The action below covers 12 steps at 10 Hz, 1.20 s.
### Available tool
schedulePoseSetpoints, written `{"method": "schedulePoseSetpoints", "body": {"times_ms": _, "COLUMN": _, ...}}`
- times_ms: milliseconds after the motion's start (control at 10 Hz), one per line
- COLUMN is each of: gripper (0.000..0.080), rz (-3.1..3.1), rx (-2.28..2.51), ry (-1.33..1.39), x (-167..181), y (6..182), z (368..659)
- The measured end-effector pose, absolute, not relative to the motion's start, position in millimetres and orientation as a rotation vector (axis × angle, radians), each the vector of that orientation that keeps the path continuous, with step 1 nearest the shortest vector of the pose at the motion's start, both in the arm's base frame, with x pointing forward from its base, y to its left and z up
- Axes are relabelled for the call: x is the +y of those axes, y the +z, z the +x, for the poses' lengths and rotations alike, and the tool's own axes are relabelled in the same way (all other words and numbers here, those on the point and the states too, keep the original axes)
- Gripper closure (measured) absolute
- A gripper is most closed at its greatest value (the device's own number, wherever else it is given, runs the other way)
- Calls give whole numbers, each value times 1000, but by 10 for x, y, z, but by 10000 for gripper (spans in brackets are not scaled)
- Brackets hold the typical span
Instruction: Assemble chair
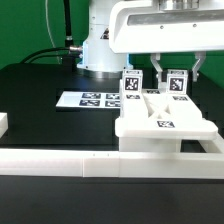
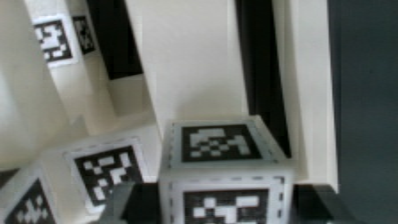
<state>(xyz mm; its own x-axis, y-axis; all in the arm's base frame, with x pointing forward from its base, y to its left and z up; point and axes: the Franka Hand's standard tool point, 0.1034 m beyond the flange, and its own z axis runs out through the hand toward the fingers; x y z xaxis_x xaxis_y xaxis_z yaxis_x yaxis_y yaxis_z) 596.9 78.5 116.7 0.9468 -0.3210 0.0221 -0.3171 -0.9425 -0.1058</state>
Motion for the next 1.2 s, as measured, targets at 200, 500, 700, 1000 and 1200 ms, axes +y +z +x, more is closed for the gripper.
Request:
{"method": "schedulePoseSetpoints", "body": {"times_ms": 200, "gripper": 515, "rz": -2919, "rx": 796, "ry": -48, "x": 796, "y": 1168, "z": 5980}}
{"method": "schedulePoseSetpoints", "body": {"times_ms": 500, "gripper": 407, "rz": -2891, "rx": 883, "ry": -39, "x": 808, "y": 1172, "z": 5981}}
{"method": "schedulePoseSetpoints", "body": {"times_ms": 700, "gripper": 182, "rz": -2926, "rx": 744, "ry": -62, "x": 826, "y": 1202, "z": 6013}}
{"method": "schedulePoseSetpoints", "body": {"times_ms": 1000, "gripper": 151, "rz": -3002, "rx": 342, "ry": -85, "x": 934, "y": 1214, "z": 6006}}
{"method": "schedulePoseSetpoints", "body": {"times_ms": 1200, "gripper": 151, "rz": -3025, "rx": 37, "ry": -103, "x": 924, "y": 1213, "z": 6007}}
